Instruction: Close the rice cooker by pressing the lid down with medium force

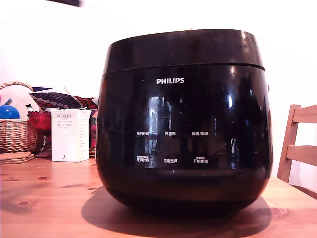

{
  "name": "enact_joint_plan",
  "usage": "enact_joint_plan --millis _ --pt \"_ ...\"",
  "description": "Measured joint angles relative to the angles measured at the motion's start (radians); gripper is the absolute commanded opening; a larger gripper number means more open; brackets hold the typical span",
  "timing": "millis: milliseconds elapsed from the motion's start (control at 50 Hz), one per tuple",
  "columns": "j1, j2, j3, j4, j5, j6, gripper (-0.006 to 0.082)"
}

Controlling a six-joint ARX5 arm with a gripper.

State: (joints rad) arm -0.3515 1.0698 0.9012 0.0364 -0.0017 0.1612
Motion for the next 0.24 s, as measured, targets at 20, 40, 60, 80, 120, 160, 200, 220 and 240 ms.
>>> enact_joint_plan --millis 20,40,60,80,120,160,200,220,240 --pt "0.016 0.000 0.000 -0.005 0.000 0.000 -0.0022" --pt "0.029 0.000 0.000 -0.008 0.000 0.000 -0.0022" --pt "0.042 0.000 0.000 -0.014 0.000 0.000 -0.0022" --pt "0.055 0.000 0.000 -0.017 0.000 0.000 -0.0022" --pt "0.076 0.000 0.000 -0.021 -0.001 0.000 -0.0022" --pt "0.094 -0.001 0.000 -0.023 -0.001 0.000 -0.0022" --pt "0.108 -0.002 0.000 -0.023 -0.001 0.000 -0.0022" --pt "0.114 -0.002 0.000 -0.022 -0.001 0.000 -0.0022" --pt "0.118 -0.002 0.000 -0.023 -0.001 0.000 -0.0022"
